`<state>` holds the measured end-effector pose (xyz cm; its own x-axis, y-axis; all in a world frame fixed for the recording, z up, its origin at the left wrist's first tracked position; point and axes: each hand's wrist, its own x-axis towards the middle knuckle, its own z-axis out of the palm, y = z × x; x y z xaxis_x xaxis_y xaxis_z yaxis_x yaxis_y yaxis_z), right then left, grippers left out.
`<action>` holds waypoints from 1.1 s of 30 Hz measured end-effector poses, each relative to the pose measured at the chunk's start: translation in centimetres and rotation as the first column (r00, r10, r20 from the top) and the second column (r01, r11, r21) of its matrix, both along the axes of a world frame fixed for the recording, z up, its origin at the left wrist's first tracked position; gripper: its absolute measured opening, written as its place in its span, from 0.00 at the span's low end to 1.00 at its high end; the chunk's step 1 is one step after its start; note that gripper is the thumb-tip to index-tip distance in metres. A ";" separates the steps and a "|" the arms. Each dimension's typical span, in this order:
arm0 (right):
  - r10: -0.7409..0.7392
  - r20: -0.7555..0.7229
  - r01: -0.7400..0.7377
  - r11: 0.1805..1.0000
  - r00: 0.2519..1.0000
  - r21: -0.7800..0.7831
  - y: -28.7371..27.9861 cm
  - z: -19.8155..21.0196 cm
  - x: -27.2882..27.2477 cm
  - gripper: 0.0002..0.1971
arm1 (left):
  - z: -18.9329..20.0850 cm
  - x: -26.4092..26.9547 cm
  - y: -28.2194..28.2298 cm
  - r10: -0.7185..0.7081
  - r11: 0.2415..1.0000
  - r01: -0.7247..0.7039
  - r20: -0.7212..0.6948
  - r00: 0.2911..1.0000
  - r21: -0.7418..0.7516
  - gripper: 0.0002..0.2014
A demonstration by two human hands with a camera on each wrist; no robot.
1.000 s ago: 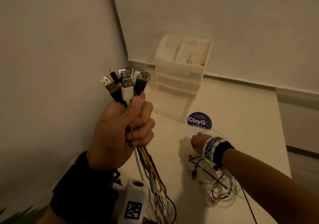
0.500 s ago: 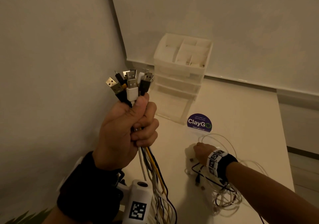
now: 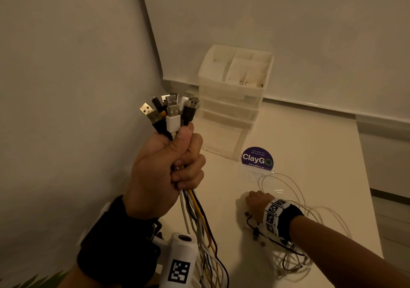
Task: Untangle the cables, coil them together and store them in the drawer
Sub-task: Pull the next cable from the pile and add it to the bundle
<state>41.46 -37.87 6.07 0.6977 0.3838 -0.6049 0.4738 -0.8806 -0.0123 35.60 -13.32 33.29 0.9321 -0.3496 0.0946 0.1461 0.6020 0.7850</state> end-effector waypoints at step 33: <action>-0.666 -0.348 0.163 -0.325 0.660 0.932 2.5 27.2 -8.1 0.07 | 2.2 0.9 -11.8 0.108 0.889 -0.168 0.162 0.981 0.425 0.11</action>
